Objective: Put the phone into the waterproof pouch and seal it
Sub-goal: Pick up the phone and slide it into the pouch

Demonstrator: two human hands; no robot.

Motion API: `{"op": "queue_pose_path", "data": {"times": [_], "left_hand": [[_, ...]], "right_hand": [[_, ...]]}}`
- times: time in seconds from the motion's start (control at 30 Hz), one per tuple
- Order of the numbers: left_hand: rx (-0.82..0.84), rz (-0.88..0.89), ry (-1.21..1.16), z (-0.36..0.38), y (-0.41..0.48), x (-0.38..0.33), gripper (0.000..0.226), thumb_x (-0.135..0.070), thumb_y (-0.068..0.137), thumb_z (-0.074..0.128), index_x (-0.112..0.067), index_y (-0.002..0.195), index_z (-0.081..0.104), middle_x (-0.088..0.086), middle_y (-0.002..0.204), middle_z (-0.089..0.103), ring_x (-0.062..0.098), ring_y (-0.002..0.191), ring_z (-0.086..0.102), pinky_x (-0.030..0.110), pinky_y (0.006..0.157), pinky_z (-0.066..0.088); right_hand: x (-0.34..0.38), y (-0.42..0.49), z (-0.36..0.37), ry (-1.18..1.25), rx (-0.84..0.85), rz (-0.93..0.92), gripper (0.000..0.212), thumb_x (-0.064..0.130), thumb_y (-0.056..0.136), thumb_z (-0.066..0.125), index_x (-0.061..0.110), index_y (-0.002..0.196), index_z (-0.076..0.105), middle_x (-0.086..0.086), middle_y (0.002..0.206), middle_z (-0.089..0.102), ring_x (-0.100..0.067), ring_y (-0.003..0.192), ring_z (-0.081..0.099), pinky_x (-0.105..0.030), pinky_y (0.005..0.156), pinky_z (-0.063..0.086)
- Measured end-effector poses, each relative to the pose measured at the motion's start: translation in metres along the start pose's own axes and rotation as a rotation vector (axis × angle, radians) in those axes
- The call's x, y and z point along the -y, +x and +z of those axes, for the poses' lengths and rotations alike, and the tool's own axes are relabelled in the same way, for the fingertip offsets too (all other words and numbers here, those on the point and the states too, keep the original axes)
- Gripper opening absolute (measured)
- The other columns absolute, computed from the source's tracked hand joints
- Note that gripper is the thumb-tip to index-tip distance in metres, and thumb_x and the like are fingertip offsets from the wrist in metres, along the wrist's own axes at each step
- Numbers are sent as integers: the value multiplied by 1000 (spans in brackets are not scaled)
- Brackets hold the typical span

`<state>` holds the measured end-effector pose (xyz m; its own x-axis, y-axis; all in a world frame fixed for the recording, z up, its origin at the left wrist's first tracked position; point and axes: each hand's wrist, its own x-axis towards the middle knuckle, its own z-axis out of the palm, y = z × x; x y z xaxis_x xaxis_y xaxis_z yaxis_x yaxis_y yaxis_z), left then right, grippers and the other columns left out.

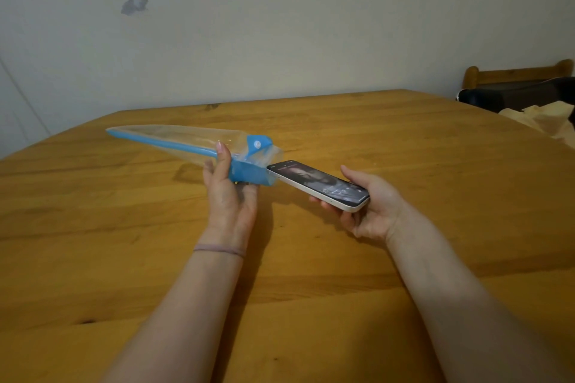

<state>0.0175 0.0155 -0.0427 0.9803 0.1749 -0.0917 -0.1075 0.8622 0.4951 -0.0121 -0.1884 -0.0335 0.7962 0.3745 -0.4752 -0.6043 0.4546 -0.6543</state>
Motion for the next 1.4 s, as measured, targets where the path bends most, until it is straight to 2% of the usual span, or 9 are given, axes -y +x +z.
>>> {"op": "queue_pose_path", "data": {"times": [0.17, 0.3, 0.7, 0.77, 0.87, 0.97, 1.13, 1.27, 1.4], "left_hand": [[28, -16, 15, 1, -1, 5, 77, -29, 86, 65, -24, 149, 21, 18, 142, 45, 36, 125, 52, 56, 104, 42], [32, -29, 17, 2, -2, 7, 76, -29, 86, 65, -25, 149, 21, 18, 143, 43, 36, 126, 51, 56, 105, 41], [107, -140, 41, 9, -12, 16, 62, -33, 89, 61, -13, 142, 37, 23, 144, 41, 40, 125, 51, 57, 104, 42], [111, -167, 47, 11, -14, 18, 61, -34, 90, 60, -11, 141, 37, 23, 144, 42, 40, 123, 53, 56, 100, 46], [141, -201, 63, 13, -18, 21, 63, -35, 91, 59, -8, 142, 35, 24, 142, 43, 41, 119, 56, 54, 89, 54], [153, -232, 59, 14, -21, 23, 63, -36, 91, 58, -7, 142, 34, 25, 142, 44, 41, 119, 56, 53, 94, 51], [141, -267, 34, 16, -23, 23, 61, -37, 91, 58, -3, 138, 40, 27, 136, 49, 40, 118, 57, 52, 103, 44], [164, -276, 45, 19, -25, 24, 60, -38, 89, 59, -3, 136, 43, 25, 137, 50, 39, 117, 58, 51, 97, 48], [161, -277, 65, 19, -26, 27, 70, -39, 81, 65, -4, 137, 43, 24, 138, 49, 38, 115, 59, 50, 96, 50]], "right_hand": [[-1, 2, 0, -18, 11, -2, 48, 41, 94, 50, -5, 98, 67, -24, 79, 72, -25, 48, 68, -20, 27, 44], [-1, 4, -1, -17, 21, -8, 53, 40, 93, 52, -7, 81, 74, -25, 78, 72, -25, 48, 68, -20, 27, 44], [-3, 7, -1, 33, -42, -12, 62, 46, 91, 55, -6, 62, 73, -15, 60, 68, -16, 39, 62, -17, 27, 42], [-4, 8, -1, 43, -56, -10, 62, 48, 90, 55, -5, 63, 73, -13, 57, 66, -15, 37, 60, -17, 26, 40], [-5, 11, -2, 62, -81, -3, 56, 51, 89, 55, -2, 77, 67, -10, 54, 63, -13, 35, 58, -15, 26, 38], [-6, 13, -3, 68, -86, 4, 54, 55, 89, 52, 2, 85, 62, -7, 52, 61, -10, 33, 55, -14, 25, 35], [-8, 14, -3, 65, -76, 20, 58, 61, 88, 48, 4, 77, 59, -4, 47, 55, -7, 29, 49, -13, 23, 32], [-7, 13, -3, 90, -77, 21, 60, 62, 88, 46, 5, 75, 56, -3, 44, 52, -6, 27, 45, -12, 22, 29], [-8, 13, -4, 114, -90, 24, 62, 64, 88, 44, 5, 72, 54, -2, 44, 50, -5, 26, 43, -11, 23, 27]]}}
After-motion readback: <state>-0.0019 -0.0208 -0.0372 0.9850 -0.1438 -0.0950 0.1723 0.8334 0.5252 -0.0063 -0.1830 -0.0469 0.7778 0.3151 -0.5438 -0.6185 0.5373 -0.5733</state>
